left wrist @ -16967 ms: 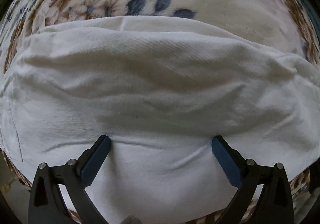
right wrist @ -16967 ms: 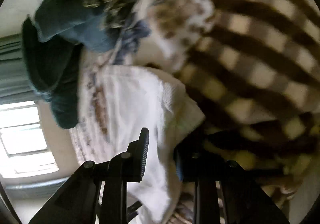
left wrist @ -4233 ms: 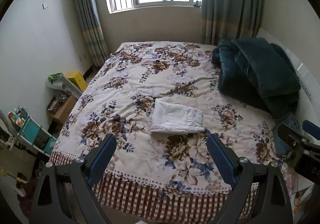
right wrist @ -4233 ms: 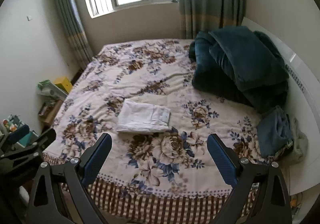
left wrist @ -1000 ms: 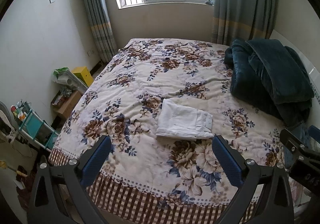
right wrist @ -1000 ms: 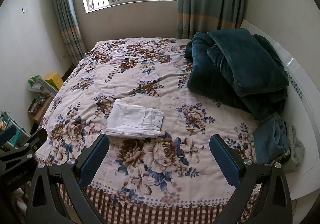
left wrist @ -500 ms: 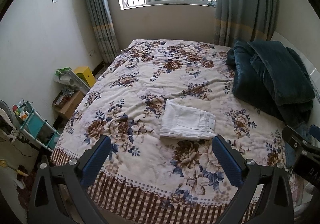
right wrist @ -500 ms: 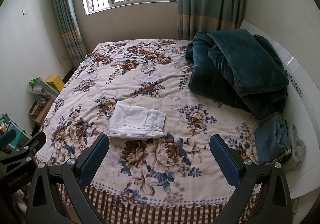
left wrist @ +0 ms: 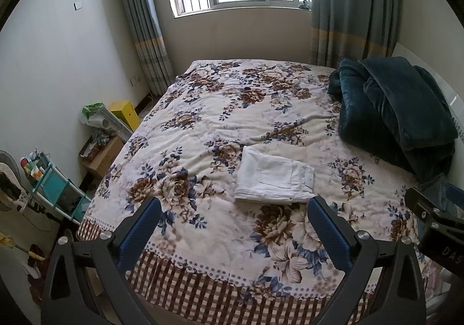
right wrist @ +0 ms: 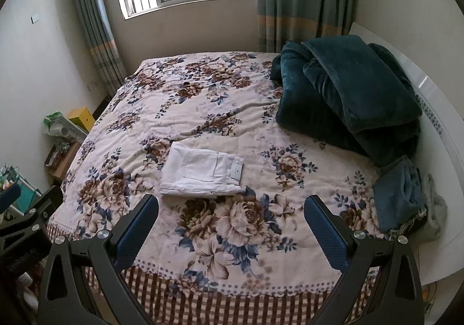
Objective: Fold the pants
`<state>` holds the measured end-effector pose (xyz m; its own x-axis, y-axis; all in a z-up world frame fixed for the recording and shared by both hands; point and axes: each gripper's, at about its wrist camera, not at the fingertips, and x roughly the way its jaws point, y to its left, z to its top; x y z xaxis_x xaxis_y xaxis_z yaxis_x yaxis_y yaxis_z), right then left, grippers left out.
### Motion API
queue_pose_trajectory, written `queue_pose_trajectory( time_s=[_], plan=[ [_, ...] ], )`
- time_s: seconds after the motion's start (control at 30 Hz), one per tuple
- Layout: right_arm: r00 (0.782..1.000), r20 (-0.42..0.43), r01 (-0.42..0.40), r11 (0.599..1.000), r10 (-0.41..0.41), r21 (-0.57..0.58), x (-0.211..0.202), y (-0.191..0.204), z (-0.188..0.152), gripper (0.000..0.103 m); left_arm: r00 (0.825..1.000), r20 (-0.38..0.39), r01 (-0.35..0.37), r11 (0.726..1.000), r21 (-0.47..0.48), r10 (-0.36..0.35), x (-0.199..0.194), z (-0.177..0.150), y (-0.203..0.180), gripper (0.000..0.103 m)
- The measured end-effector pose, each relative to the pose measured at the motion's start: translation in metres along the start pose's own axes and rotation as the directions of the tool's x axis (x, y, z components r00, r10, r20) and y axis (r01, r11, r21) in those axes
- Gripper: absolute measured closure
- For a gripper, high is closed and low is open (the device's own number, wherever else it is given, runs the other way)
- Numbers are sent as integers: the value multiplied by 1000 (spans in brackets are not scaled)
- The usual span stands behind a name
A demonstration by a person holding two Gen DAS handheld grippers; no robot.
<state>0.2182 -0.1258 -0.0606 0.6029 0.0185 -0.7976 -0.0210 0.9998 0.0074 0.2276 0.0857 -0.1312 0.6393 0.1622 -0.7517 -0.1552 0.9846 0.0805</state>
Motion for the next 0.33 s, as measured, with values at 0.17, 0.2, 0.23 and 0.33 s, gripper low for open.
queue_pose_trajectory(
  time_s=[0.17, 0.2, 0.23, 0.33],
  plan=[
    [1000, -1, 0, 1000, 0, -5, 0, 0, 0, 1, 1000, -1, -6, 1000, 3, 6, 0, 0, 2, 0],
    [1000, -2, -1, 1000, 1, -2, 0, -1, -1, 1, 1000, 0, -6, 1000, 4, 6, 0, 0, 2, 0],
    [1000, -2, 0, 1000, 0, -1, 0, -1, -1, 1, 1000, 3, -7, 1000, 5, 7, 0, 0, 3, 0],
    [1000, -1, -1, 1000, 1, -3, 0, -1, -1, 1, 1000, 14, -14, 1000, 6, 14, 0, 1, 4, 0]
  ],
)
